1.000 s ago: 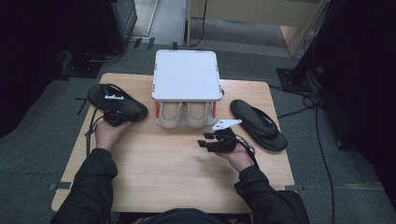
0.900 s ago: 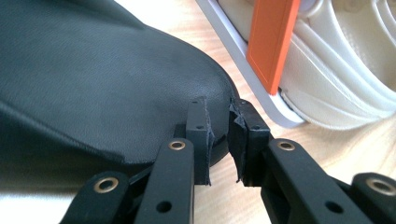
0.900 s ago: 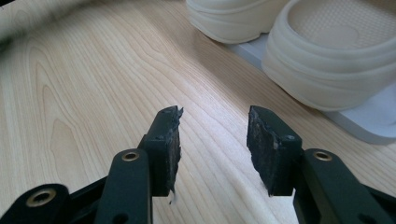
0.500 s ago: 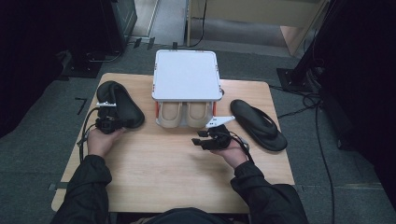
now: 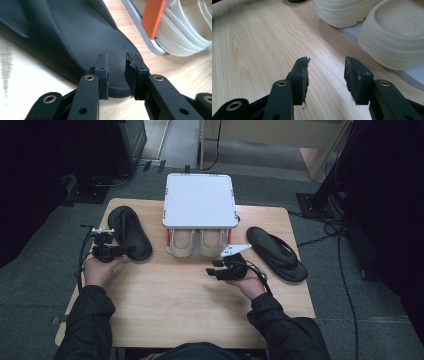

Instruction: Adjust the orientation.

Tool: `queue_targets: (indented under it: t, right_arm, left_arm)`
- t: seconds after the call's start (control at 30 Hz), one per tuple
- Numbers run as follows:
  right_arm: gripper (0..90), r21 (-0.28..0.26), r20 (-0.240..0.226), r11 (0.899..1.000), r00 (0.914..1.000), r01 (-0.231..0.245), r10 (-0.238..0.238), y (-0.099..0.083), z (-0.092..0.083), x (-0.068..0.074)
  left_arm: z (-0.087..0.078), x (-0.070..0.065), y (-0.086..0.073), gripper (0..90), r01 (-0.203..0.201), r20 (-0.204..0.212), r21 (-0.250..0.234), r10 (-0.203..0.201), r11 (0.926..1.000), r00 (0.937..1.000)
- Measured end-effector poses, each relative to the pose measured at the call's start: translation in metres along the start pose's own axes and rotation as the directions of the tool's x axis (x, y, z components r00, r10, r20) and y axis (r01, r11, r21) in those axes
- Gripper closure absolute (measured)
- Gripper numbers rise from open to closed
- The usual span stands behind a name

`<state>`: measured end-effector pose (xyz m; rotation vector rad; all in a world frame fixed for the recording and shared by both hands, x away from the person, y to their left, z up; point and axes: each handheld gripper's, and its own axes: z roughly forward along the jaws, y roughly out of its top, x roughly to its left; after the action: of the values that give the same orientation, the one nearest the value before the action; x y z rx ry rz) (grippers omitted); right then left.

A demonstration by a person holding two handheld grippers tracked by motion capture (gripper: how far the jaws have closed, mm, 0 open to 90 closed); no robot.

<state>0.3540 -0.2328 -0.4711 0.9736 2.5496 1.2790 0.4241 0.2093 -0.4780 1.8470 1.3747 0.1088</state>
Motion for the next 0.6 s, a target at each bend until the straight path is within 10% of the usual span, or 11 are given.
queue_targets:
  t: [0.6]
  right_arm:
    - [54.2,0.009,0.015,1.000,0.9999,-0.006,0.006,-0.008,-0.005,0.003]
  left_arm:
    - [-0.004,0.031,0.023,62.2,0.021,-0.042,-0.031,-0.022,0.9993,0.9989]
